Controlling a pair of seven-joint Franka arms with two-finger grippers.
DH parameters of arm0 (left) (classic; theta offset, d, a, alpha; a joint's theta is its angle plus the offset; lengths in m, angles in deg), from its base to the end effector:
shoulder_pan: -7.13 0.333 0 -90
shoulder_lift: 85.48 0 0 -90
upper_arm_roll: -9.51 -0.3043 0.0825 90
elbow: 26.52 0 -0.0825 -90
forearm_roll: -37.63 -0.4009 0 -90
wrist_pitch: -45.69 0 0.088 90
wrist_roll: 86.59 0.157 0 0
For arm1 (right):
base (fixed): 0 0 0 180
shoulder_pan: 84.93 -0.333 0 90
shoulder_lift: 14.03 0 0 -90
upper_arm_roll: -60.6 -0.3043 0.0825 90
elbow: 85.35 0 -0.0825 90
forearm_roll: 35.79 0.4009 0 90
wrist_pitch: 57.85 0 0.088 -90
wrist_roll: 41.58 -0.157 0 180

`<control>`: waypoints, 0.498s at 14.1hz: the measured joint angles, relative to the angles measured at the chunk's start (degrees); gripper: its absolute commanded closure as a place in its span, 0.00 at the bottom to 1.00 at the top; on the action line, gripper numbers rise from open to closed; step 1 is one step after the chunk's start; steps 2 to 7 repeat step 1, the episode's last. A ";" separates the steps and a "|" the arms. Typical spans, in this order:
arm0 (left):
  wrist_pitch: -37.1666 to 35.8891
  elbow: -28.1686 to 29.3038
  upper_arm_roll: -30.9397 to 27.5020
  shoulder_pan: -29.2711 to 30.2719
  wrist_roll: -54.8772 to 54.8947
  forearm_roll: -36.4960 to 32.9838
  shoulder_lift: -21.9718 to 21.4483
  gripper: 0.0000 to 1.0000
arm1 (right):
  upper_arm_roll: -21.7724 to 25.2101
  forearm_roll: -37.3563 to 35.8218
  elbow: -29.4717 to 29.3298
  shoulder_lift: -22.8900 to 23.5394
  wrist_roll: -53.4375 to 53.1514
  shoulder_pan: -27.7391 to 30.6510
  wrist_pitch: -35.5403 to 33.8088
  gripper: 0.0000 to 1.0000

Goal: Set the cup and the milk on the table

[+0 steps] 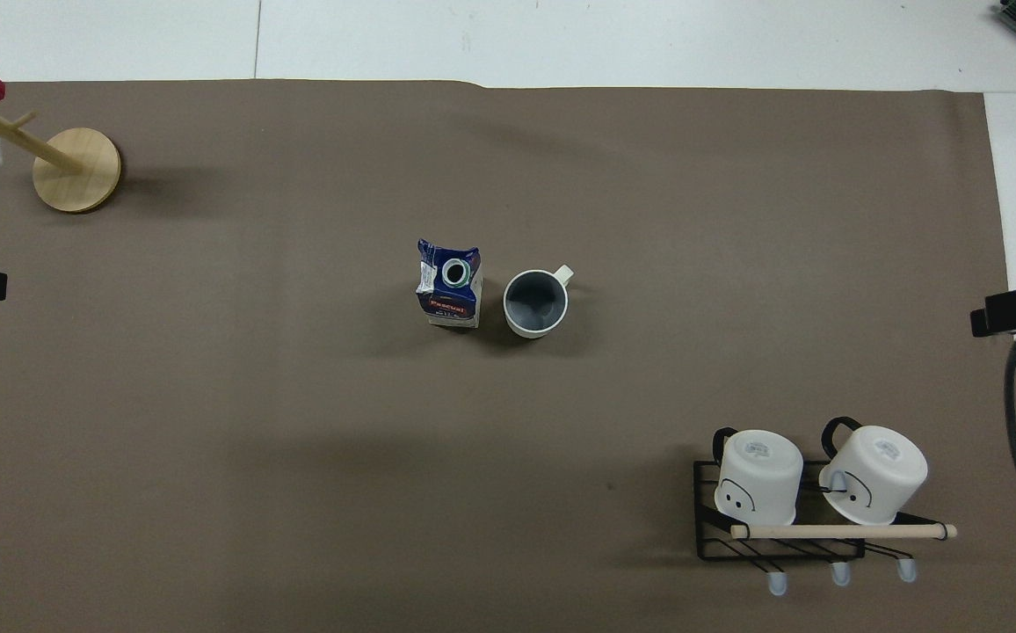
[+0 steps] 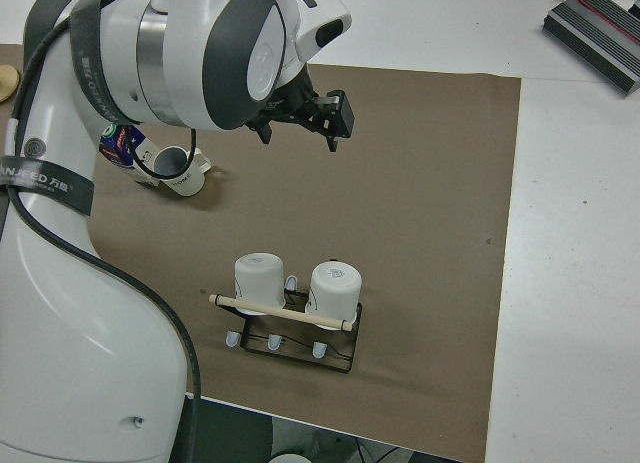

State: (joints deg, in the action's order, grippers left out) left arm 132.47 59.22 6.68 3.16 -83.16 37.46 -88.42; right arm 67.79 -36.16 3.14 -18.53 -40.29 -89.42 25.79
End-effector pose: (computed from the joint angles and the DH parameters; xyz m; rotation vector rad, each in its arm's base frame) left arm 0.5528 -0.0098 0.6227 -3.1354 0.1246 -0.1089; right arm 0.5349 -0.0288 0.6090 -3.1377 0.0390 0.0104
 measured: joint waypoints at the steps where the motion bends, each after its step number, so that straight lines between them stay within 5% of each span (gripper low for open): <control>1: 0.00 0.00 0.00 0.00 0.00 0.00 0.00 0.00 | 0.01 0.00 0.00 0.00 0.00 0.00 0.00 0.00; 7: 0.00 0.00 0.00 0.00 0.00 0.00 0.00 0.00 | 0.01 0.00 0.00 0.00 0.00 0.00 0.00 0.00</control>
